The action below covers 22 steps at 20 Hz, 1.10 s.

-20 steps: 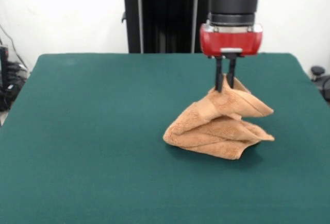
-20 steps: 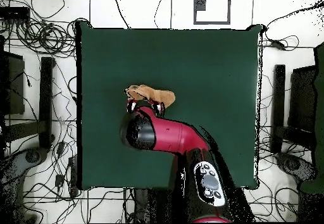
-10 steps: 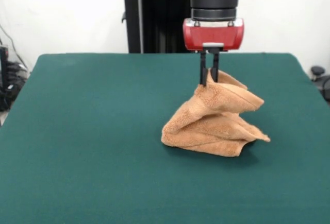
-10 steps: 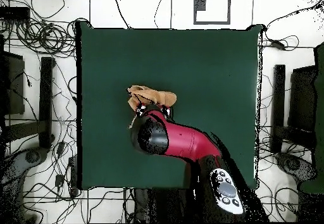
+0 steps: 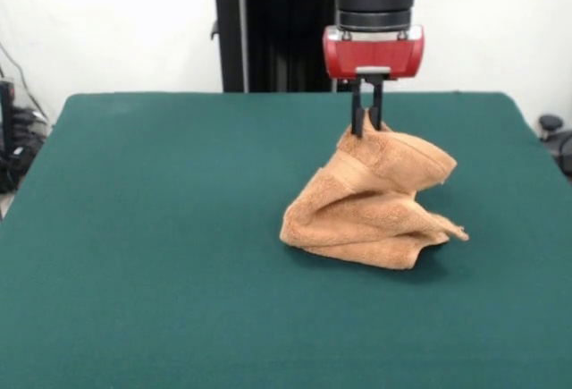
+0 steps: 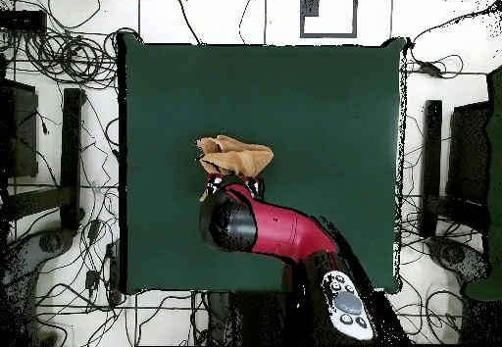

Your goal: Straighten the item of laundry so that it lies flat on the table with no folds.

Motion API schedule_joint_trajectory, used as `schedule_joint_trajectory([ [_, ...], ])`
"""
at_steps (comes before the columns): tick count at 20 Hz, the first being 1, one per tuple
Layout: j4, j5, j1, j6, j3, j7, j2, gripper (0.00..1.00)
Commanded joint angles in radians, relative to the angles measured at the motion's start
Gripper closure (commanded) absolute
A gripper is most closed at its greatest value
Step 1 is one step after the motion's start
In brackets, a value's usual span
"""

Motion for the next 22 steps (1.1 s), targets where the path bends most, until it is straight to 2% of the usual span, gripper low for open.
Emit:
schedule_joint_trajectory([
  [1,0.094,-0.047,-0.004,-0.024,0.106,0.139,0.005,1.00],
  [11,0.103,-0.080,-0.092,0.003,0.164,0.104,0.005,1.00],
  [22,0.101,-0.130,-0.225,0.103,0.237,0.032,-0.011,1.00],
])
